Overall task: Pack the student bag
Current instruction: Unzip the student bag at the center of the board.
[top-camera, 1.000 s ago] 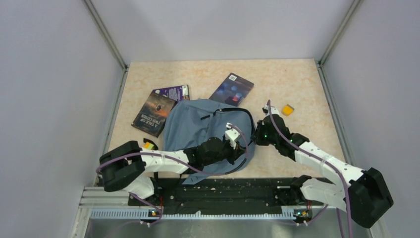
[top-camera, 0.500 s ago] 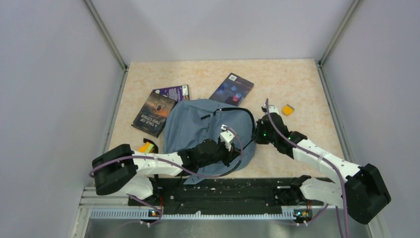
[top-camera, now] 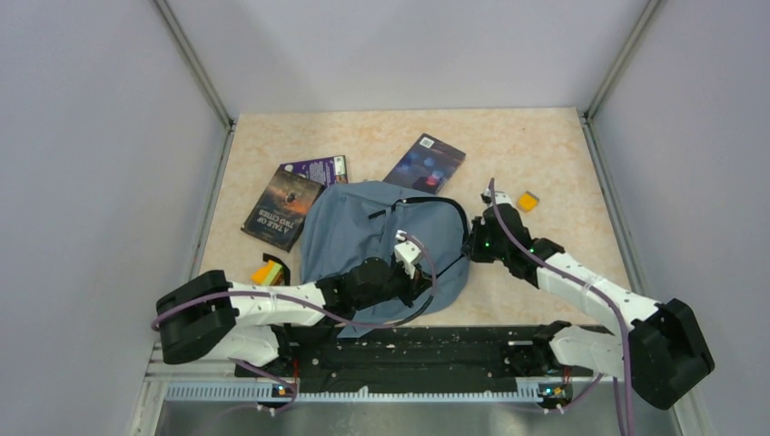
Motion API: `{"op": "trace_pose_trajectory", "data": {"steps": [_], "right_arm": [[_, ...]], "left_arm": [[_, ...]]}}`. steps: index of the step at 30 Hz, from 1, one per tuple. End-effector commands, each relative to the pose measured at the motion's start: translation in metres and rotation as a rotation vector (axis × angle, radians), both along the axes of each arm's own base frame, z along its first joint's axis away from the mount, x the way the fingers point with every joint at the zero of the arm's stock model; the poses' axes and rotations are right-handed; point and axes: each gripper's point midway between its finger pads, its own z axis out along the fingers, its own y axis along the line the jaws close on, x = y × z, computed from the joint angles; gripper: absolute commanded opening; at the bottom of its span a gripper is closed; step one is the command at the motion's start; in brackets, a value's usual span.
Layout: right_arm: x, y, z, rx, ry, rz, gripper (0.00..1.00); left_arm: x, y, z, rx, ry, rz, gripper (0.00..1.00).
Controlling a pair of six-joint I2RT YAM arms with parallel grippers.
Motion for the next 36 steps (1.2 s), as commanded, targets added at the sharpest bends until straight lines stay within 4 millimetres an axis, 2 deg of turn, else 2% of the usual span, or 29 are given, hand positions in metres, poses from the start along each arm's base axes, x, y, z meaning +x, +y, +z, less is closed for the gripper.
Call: {"op": "trace_pose_trajectory", "data": {"steps": [1, 4, 10, 13, 16, 24, 26, 29, 33, 36], "right_arm": [[0.037, -0.028, 0.023, -0.078, -0.123, -0.119, 0.00], [0.034, -0.016, 0.027, -0.036, -0.115, -0.066, 0.00], [0.017, -0.007, 0.030, 0.020, -0.079, -0.011, 0.55], [0.004, -0.006, 0.027, 0.036, -0.060, -0.007, 0.69], [-0.010, 0.001, 0.024, 0.067, -0.041, 0.008, 0.74], [-0.037, 0.035, 0.016, 0.147, 0.015, 0.072, 0.76], [-0.041, 0.039, 0.011, 0.148, 0.035, 0.077, 0.74], [-0.043, 0.045, 0.009, 0.165, 0.046, 0.090, 0.61], [-0.034, 0.039, 0.013, 0.134, 0.010, 0.061, 0.16], [-0.025, 0.028, 0.016, 0.081, -0.026, 0.009, 0.00]], "left_arm": [[-0.017, 0.010, -0.011, 0.025, 0.056, -0.039, 0.00], [-0.016, 0.004, -0.005, -0.008, 0.054, -0.042, 0.00], [-0.015, -0.016, 0.003, -0.050, 0.052, -0.075, 0.00], [-0.010, -0.022, 0.006, -0.064, 0.038, -0.067, 0.00], [-0.008, -0.025, 0.008, -0.079, 0.027, -0.066, 0.00], [-0.010, -0.031, 0.009, -0.090, 0.025, -0.088, 0.00], [-0.010, -0.032, 0.010, -0.093, 0.024, -0.088, 0.00], [-0.010, -0.032, 0.008, -0.094, 0.026, -0.090, 0.00], [-0.010, -0.031, 0.006, -0.088, 0.027, -0.090, 0.00], [-0.011, -0.028, 0.005, -0.083, 0.029, -0.089, 0.00]]}}
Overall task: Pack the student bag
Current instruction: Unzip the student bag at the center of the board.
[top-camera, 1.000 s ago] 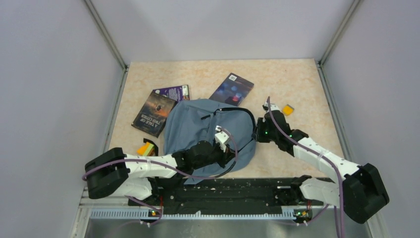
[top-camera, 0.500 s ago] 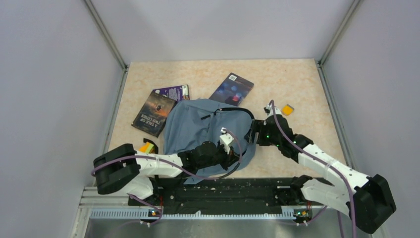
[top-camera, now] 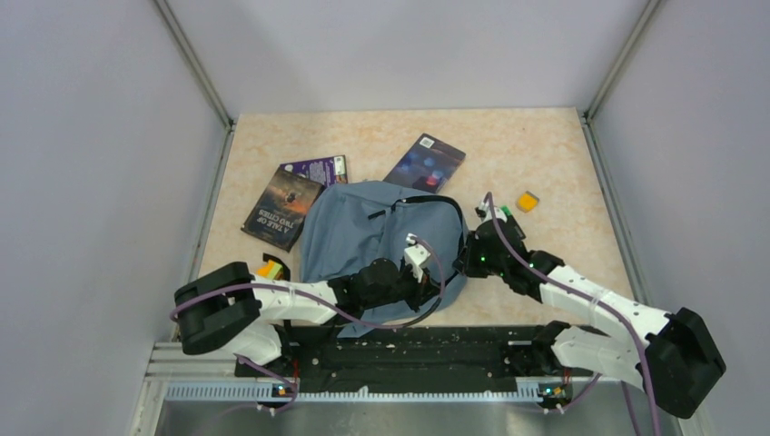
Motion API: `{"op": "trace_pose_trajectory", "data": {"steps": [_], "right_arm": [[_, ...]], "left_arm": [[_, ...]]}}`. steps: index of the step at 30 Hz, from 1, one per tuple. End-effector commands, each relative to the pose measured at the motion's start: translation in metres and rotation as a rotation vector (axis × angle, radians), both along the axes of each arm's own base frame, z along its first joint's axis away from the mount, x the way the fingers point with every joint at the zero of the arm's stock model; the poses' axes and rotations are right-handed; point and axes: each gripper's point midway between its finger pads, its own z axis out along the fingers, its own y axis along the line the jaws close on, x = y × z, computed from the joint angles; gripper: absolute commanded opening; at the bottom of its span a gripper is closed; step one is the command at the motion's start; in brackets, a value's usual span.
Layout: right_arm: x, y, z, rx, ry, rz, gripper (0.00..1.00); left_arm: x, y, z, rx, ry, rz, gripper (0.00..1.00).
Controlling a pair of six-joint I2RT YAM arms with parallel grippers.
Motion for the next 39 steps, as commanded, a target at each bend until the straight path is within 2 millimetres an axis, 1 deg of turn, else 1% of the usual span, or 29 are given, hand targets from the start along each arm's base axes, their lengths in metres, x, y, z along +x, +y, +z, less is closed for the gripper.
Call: {"op": "trace_pose_trajectory", "data": {"steps": [1, 6, 12, 16, 23, 31, 34, 39], "right_arm": [[0.020, -0.006, 0.017, -0.036, -0.086, -0.071, 0.00], [0.033, -0.022, 0.022, -0.124, -0.132, -0.119, 0.00], [0.042, -0.032, 0.024, -0.140, -0.144, -0.151, 0.00], [0.048, -0.038, 0.023, -0.139, -0.144, -0.167, 0.00], [0.057, -0.042, 0.026, -0.116, -0.149, -0.187, 0.00], [0.064, -0.050, 0.030, -0.124, -0.161, -0.206, 0.00], [0.067, -0.050, 0.032, -0.123, -0.168, -0.205, 0.00], [0.078, -0.052, 0.037, -0.140, -0.185, -0.209, 0.00]], "left_arm": [[0.001, -0.009, 0.021, -0.068, -0.028, -0.008, 0.00], [-0.001, -0.002, 0.018, -0.053, -0.018, 0.001, 0.00], [-0.005, 0.009, 0.012, -0.025, -0.007, 0.007, 0.00], [-0.010, 0.017, 0.005, 0.002, 0.007, -0.007, 0.00], [-0.018, 0.034, -0.008, 0.042, 0.036, -0.002, 0.00], [-0.024, 0.052, -0.017, 0.050, 0.063, 0.021, 0.00], [-0.027, 0.059, -0.023, 0.058, 0.075, 0.024, 0.00], [-0.034, 0.069, -0.030, 0.085, 0.094, 0.016, 0.00]]}}
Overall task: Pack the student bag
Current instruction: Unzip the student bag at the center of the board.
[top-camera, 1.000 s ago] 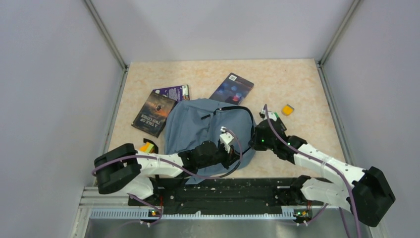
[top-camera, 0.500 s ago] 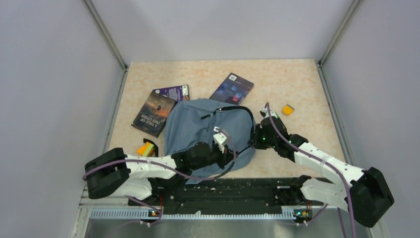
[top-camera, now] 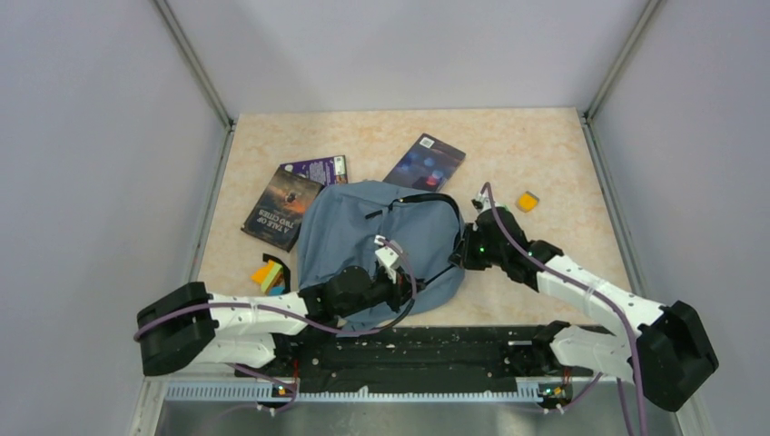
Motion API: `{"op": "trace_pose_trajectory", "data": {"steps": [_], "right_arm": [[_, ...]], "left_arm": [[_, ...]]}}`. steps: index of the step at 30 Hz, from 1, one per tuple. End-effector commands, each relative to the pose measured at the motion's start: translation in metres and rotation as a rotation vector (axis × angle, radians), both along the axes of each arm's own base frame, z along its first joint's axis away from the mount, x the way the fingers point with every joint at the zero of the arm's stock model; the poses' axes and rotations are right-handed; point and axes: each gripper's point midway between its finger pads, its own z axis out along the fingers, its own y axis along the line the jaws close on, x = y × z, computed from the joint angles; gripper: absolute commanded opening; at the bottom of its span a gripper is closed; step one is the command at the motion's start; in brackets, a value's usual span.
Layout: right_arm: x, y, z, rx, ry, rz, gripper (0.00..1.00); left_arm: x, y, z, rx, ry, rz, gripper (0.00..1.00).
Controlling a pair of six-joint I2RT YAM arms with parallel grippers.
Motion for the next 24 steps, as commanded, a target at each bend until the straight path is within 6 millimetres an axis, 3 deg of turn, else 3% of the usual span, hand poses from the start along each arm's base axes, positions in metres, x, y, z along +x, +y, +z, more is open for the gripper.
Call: {"op": "trace_pose_trajectory", "data": {"steps": [1, 8, 15, 19, 24], "right_arm": [[0.066, -0.051, 0.030, -0.159, -0.214, -0.226, 0.00], [0.087, -0.059, 0.026, -0.163, -0.209, -0.240, 0.00], [0.092, -0.044, 0.033, -0.128, -0.207, -0.162, 0.02], [0.078, -0.041, 0.029, -0.100, -0.180, -0.127, 0.23], [0.049, -0.059, 0.015, -0.144, -0.129, -0.145, 0.57]], "left_arm": [[-0.034, 0.028, -0.050, 0.154, 0.123, -0.084, 0.00], [-0.048, 0.034, -0.054, 0.156, 0.137, -0.142, 0.00], [-0.041, 0.011, -0.030, 0.079, 0.094, -0.167, 0.00], [-0.030, -0.013, -0.021, 0.041, 0.074, -0.161, 0.00], [-0.030, -0.038, -0.023, 0.022, 0.092, -0.213, 0.00]]}}
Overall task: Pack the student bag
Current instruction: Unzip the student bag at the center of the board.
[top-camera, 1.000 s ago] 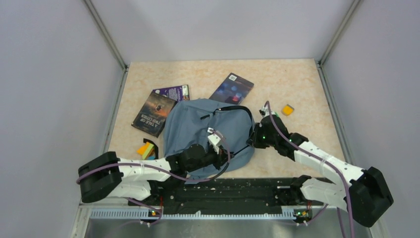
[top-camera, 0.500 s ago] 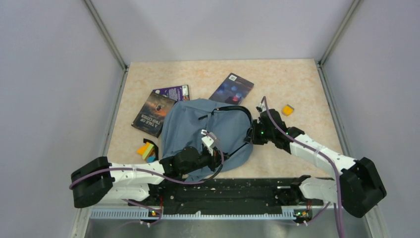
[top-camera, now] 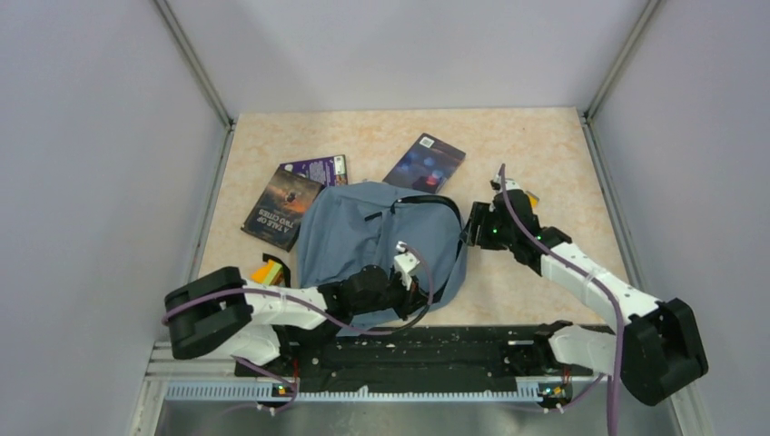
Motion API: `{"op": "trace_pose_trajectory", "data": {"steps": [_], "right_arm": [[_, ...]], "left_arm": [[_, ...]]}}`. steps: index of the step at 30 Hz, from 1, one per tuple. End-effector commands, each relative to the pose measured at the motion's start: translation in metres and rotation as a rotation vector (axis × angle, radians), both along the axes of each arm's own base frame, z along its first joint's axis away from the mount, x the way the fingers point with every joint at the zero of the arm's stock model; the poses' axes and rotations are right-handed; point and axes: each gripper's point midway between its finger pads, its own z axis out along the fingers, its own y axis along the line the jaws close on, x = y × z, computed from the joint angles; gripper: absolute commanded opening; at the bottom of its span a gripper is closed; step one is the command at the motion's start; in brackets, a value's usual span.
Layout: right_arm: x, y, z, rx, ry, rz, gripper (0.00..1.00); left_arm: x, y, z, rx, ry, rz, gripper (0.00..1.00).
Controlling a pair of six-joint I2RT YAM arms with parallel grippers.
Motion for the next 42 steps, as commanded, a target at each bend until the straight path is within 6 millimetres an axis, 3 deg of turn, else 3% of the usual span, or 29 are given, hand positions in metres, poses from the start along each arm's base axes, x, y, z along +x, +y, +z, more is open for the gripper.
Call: {"op": "trace_pose_trajectory", "data": {"steps": [1, 5, 11, 15, 19, 21, 23, 24, 27, 34, 42], "right_arm": [[-0.007, -0.025, 0.009, -0.060, -0.060, -0.061, 0.61], [-0.029, -0.017, 0.005, 0.009, -0.027, -0.029, 0.71], [-0.054, 0.012, 0.002, 0.077, 0.009, 0.029, 0.71], [-0.068, 0.036, -0.004, 0.129, 0.063, 0.086, 0.58], [-0.075, 0.041, -0.014, 0.121, 0.091, 0.097, 0.44], [-0.074, 0.042, -0.016, 0.122, 0.088, 0.098, 0.20], [-0.069, 0.040, -0.013, 0.100, 0.067, 0.092, 0.02], [-0.061, 0.030, -0.014, 0.049, 0.047, 0.048, 0.00], [-0.041, 0.003, -0.007, -0.079, -0.015, -0.051, 0.00], [0.010, -0.028, 0.017, -0.044, -0.091, -0.145, 0.00], [0.048, -0.030, 0.011, -0.062, -0.078, -0.138, 0.00]], "left_arm": [[-0.017, -0.025, 0.012, -0.073, 0.033, -0.115, 0.00], [-0.022, -0.031, 0.010, -0.079, 0.043, -0.153, 0.00], [-0.017, -0.030, 0.005, -0.060, 0.024, -0.137, 0.00], [-0.017, -0.028, 0.000, -0.043, 0.023, -0.134, 0.00], [-0.015, -0.027, -0.002, -0.035, 0.018, -0.129, 0.00], [-0.014, -0.026, -0.003, -0.028, 0.012, -0.121, 0.00], [-0.012, -0.024, -0.004, -0.017, 0.007, -0.114, 0.00], [-0.012, -0.023, -0.005, -0.009, 0.007, -0.111, 0.00], [-0.013, -0.016, -0.010, 0.007, 0.013, -0.100, 0.00], [-0.020, 0.007, -0.018, 0.029, 0.035, -0.076, 0.00], [-0.019, 0.021, -0.020, 0.040, 0.039, -0.035, 0.00]]}}
